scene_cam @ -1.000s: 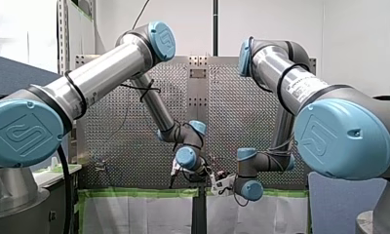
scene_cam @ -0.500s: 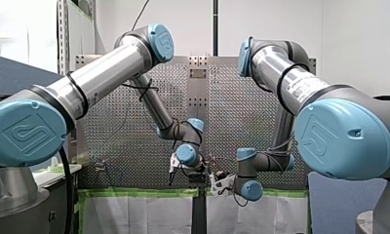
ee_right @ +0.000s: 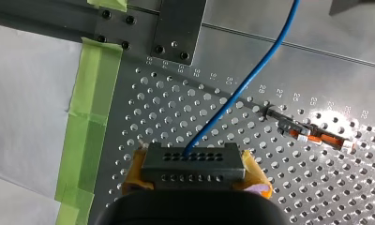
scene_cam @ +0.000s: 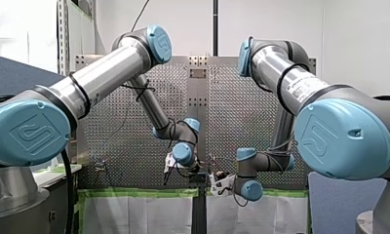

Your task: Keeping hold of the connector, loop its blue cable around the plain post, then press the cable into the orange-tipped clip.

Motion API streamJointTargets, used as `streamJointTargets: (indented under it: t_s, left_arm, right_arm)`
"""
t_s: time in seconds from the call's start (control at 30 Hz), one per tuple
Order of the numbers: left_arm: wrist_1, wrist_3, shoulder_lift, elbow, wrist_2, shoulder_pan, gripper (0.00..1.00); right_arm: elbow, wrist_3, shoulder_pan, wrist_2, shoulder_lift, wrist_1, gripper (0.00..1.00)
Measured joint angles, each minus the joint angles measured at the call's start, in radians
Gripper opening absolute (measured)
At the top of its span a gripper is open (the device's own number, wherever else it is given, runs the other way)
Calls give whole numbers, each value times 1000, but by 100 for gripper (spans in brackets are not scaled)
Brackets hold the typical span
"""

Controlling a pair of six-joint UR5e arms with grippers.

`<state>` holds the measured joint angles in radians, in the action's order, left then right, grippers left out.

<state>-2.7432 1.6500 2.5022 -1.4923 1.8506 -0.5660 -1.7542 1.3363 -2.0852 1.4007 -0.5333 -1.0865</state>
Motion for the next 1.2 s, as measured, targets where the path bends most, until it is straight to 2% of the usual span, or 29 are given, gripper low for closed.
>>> streamJointTargets:
  t_s: [0.2, 0.37, 0.57, 0.8, 0.83, 0.87, 0.93, 0.97, 1.0, 1.03, 1.2]
  left_arm:
    - [-32, -30, 44, 41, 24, -2, 100]
    - [-11, -8, 87, 67, 9, 1, 100]
    - [-6, 20, 98, 72, 3, 6, 100]
    - [-6, 5, 98, 72, 4, 5, 100]
    - [-6, 0, 98, 72, 6, 4, 87]
    - [-7, -5, 99, 72, 9, 4, 62]
    - [-7, -15, 99, 72, 22, 2, 62]
    - [-7, -18, 99, 72, 28, 1, 48]
    - [-7, -22, 99, 72, 34, 1, 48]
    - [-7, -26, 98, 72, 43, 0, 2]
    - [-6, -49, 99, 72, 86, -4, 2]
  right_arm:
    - [0, 0, 0, 0, 0, 0, 0]
    - [0, 0, 0, 0, 0, 0, 0]
    - [0, 0, 0, 0, 0, 0, 0]
    - [0, 0, -2, 0, 0, 0, 0]
    - [0, 0, -2, 0, 0, 0, 0]
    - [0, 0, -3, 0, 0, 0, 0]
    - [0, 0, -3, 0, 0, 0, 0]
    - [0, 0, -3, 0, 0, 0, 0]
    - [0, 0, -4, 0, 0, 0, 0]
    - [0, 0, -4, 0, 0, 0, 0]
    - [0, 0, -5, 0, 1, 0, 0]
